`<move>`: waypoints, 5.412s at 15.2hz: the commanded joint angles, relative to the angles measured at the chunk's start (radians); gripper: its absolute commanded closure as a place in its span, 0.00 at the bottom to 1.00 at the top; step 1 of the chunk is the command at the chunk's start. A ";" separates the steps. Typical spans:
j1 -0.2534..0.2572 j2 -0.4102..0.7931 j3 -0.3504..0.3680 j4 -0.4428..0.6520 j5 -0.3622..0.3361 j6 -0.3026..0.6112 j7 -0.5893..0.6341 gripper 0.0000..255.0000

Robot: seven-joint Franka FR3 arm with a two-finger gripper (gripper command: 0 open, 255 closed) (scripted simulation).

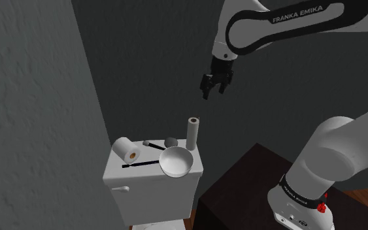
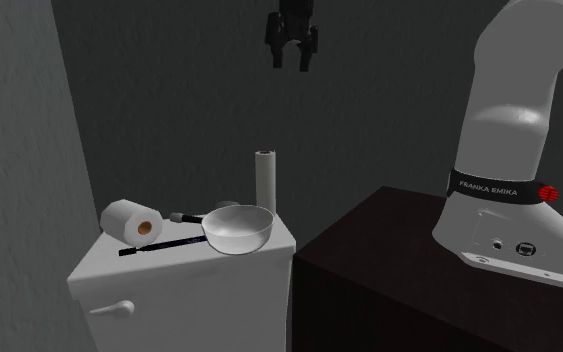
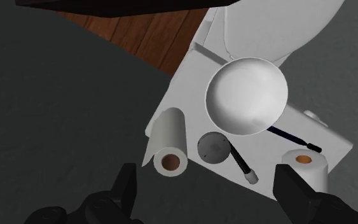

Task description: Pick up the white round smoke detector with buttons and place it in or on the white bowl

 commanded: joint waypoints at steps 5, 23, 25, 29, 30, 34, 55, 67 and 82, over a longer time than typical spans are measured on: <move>-0.010 0.204 0.036 -0.001 -0.003 0.181 0.064 0.00; 0.011 0.925 0.047 0.284 -0.142 0.532 0.307 0.00; 0.022 1.006 0.037 0.340 -0.152 0.549 0.327 0.00; 0.044 1.166 0.019 0.465 -0.162 0.567 0.357 0.00; 0.048 1.201 0.015 0.495 -0.163 0.569 0.362 0.00; 0.055 1.248 0.007 0.509 -0.170 0.602 0.367 0.00; 0.061 1.292 0.000 0.525 -0.175 0.630 0.370 1.00; 0.044 1.157 0.022 0.478 -0.156 0.542 0.359 1.00; 0.024 0.993 0.048 0.458 -0.124 0.399 0.339 1.00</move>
